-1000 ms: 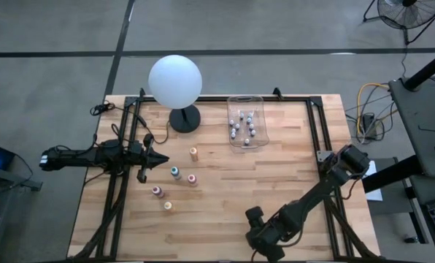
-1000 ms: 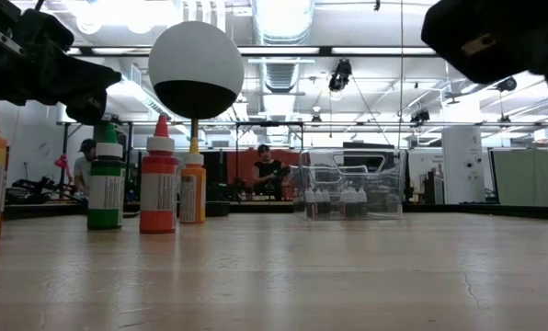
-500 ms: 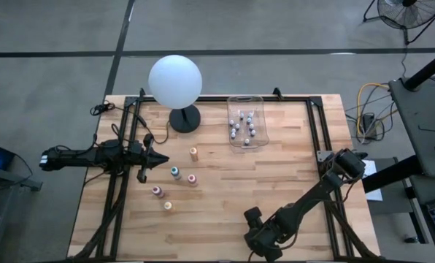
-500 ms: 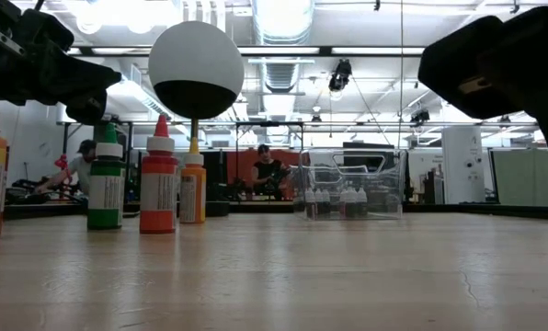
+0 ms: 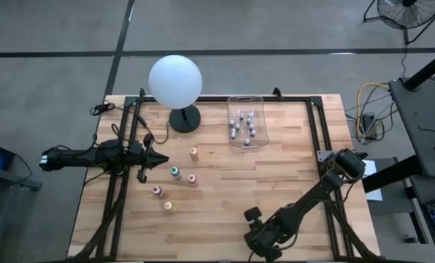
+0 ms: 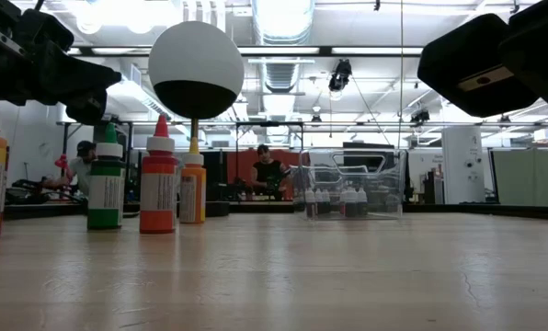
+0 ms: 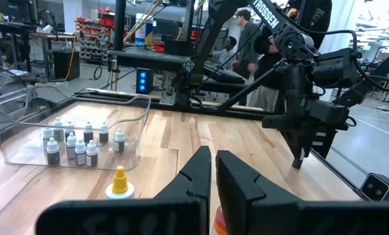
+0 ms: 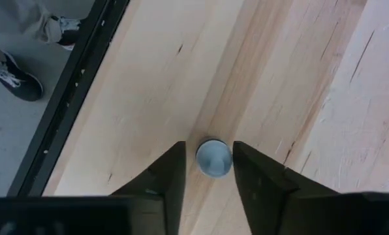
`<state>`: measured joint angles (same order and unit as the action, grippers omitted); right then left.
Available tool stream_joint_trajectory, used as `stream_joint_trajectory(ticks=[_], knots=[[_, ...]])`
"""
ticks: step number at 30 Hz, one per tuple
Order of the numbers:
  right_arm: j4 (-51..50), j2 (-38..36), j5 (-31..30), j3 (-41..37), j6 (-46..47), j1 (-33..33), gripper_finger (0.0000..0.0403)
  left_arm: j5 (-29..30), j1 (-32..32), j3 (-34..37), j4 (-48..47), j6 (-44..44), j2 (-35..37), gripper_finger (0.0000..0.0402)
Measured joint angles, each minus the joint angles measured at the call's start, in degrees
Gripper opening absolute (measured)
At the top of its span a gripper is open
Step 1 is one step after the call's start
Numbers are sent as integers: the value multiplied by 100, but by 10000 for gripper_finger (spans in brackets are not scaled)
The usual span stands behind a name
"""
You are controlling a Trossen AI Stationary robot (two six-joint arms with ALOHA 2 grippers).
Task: Pick & Place food coloring
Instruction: Put the small green food coloring bottle into the transparent bin
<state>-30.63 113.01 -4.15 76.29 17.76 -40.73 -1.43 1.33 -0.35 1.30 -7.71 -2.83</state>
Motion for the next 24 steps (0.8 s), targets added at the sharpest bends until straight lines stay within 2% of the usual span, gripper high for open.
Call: stream_joint_trajectory(ticks=[9, 16, 24], knots=[[-102, -38, -12, 9, -298, 0, 47, 1, 0, 1, -2, 0, 0, 0], [-648, -420, -37, 141, -625, 102, 56, 0, -1, -1, -2, 1, 0, 0], [-1962, -981, -54, 611, -1050, 461, 57, 0, 1, -1, 0, 1, 0, 0]])
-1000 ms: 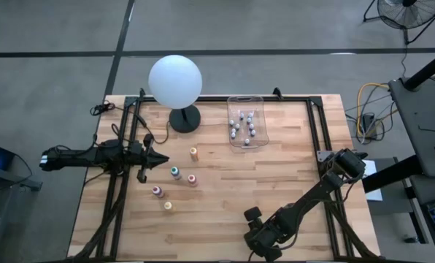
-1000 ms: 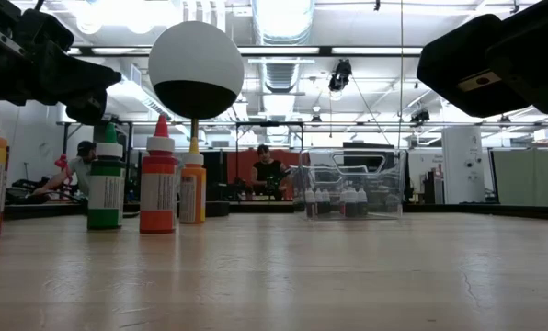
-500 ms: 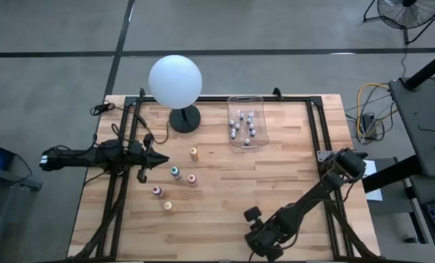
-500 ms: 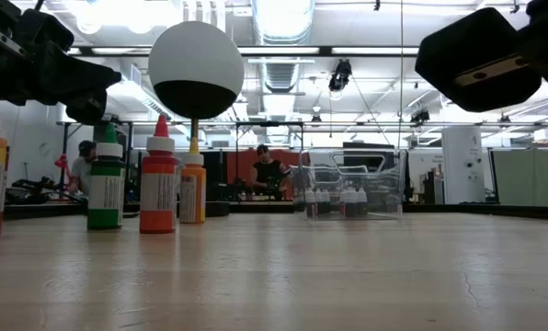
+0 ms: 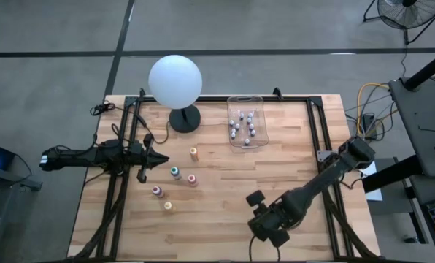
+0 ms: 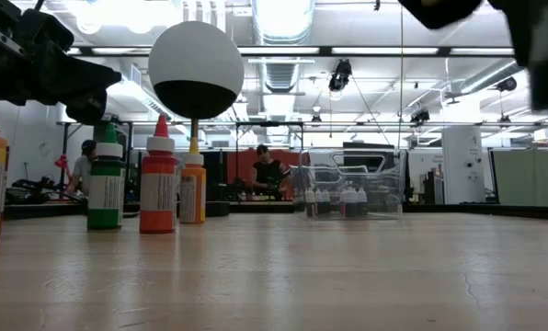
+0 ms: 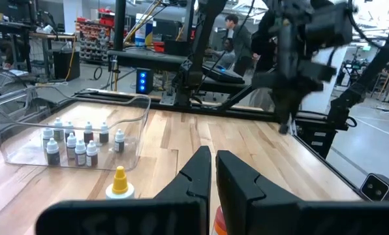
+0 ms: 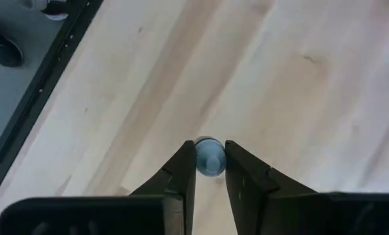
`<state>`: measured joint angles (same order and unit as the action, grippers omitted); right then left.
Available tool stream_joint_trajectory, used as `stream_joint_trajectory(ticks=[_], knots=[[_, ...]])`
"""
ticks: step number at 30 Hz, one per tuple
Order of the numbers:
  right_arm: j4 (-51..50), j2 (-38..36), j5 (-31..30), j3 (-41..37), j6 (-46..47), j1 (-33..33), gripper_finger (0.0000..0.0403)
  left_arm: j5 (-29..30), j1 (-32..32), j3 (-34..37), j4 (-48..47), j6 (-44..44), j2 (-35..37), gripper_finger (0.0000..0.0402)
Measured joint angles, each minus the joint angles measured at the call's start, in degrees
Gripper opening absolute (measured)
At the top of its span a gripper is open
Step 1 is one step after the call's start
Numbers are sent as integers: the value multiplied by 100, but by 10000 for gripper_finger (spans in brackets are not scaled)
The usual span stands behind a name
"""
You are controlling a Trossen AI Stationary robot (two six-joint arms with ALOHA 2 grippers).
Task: Pick & Place food coloring
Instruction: Put the small green food coloring bottle into the transparent bin
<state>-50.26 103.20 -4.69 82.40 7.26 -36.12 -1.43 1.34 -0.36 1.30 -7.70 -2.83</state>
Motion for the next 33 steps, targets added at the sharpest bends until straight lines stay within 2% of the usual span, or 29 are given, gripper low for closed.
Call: stream_joint_trajectory(ticks=[13, 24, 33], knots=[[-1536, -615, 0, 1070, -119, 633, 58, 2, 0, 0, -1, -1, 0, 0], [-1710, -1257, -155, 950, -619, 1769, 58, 0, 0, 2, 0, -2, 0, 0], [-1753, -1285, -147, 930, -1298, 2911, 58, 0, 0, 1, 0, -1, 0, 0]])
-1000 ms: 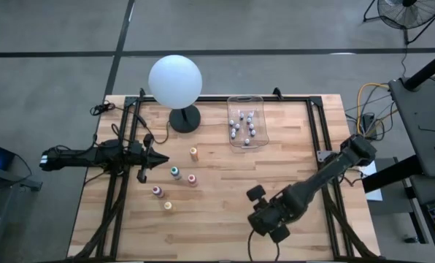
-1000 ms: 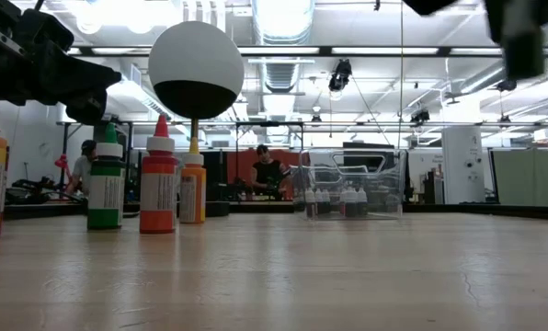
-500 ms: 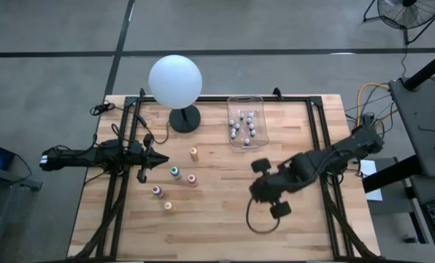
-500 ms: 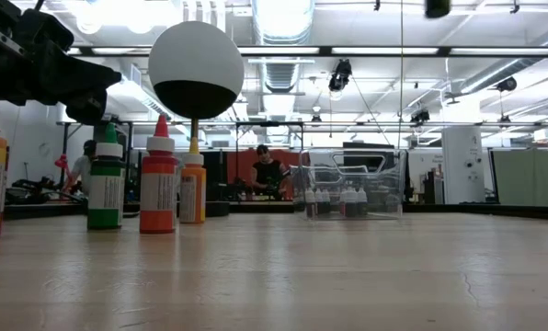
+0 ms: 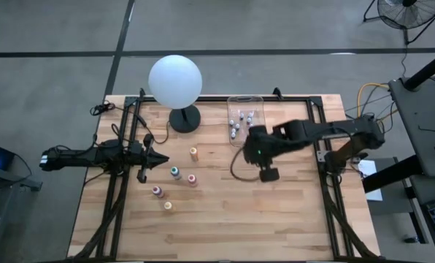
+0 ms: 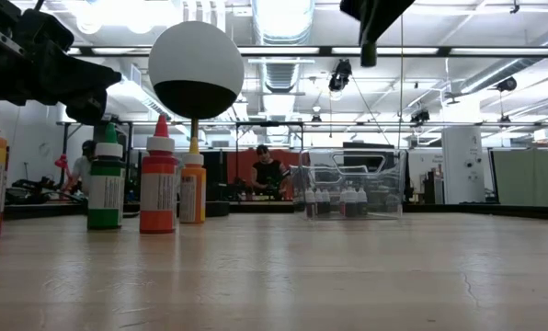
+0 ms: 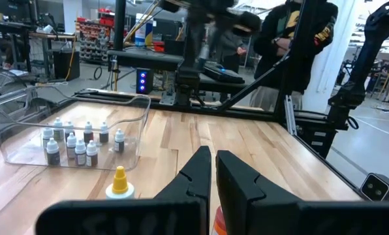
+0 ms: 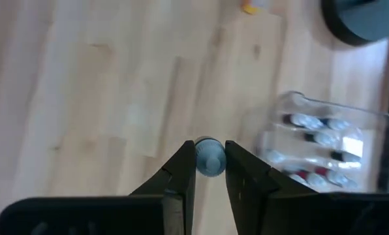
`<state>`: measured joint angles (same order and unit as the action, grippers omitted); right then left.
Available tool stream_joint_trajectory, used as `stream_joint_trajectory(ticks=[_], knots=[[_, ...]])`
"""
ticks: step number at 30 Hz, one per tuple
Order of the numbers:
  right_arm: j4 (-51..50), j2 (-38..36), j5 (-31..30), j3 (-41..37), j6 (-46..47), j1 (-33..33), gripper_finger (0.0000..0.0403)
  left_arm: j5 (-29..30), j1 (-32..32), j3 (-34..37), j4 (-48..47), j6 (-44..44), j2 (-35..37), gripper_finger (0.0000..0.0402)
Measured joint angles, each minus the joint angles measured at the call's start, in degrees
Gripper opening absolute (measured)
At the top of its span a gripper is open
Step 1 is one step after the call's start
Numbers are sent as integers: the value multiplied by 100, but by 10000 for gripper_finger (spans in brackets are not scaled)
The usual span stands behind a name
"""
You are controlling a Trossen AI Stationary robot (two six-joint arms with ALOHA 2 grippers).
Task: Pick & Place food coloring
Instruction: Put the small green food coloring bottle into the transparent bin
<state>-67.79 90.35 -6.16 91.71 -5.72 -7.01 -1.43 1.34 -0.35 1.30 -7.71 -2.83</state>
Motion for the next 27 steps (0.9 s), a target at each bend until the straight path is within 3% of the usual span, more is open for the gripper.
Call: stream_joint_trajectory(ticks=[12, 27], knots=[[156, 14, 269, -170, -515, 1482, 58, 0, 0, 1, 0, 0, 0, 0], [1399, 54, 519, -1190, -664, 2692, 58, 0, -1, -1, -1, -1, 0, 0]])
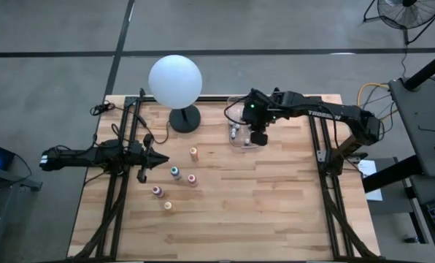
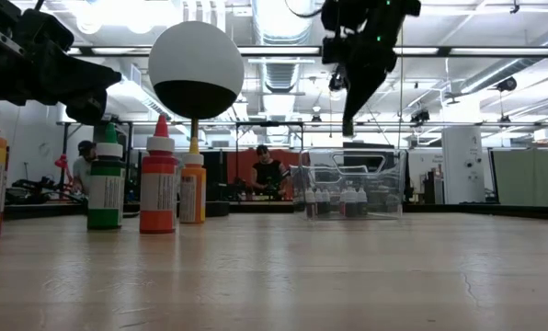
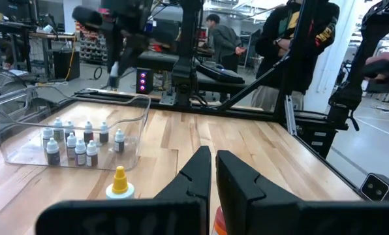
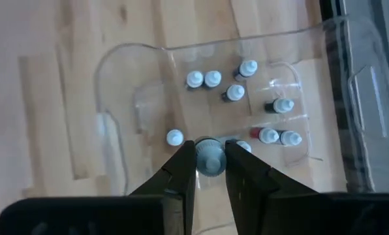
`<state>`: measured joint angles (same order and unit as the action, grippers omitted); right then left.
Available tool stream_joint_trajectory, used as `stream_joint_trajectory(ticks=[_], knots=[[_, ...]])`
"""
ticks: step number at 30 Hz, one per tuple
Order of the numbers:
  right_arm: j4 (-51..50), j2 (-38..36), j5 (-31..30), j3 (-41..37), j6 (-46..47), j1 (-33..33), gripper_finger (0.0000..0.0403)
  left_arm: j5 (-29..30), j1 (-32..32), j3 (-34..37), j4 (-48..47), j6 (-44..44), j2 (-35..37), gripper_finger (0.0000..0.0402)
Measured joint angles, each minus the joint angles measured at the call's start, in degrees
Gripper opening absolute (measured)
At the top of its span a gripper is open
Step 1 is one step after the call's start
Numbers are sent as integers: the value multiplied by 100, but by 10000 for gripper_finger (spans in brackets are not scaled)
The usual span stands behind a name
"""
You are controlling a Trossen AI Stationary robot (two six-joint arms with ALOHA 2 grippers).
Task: Pick & Place food coloring
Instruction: Put the small green food coloring bottle into the transparent bin
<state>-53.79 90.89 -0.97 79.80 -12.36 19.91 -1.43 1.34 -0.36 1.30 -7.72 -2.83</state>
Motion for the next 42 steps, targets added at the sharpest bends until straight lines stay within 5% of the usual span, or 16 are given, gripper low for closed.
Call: stream_joint_trajectory(ticks=[14, 42], knots=[[1216, 7, 144, -1041, 28, 279, 58, 0, 0, 1, -1, 2, 0, 0], [1691, 759, 660, -1020, -575, 638, 58, 0, 0, 1, -2, 0, 0, 0]])
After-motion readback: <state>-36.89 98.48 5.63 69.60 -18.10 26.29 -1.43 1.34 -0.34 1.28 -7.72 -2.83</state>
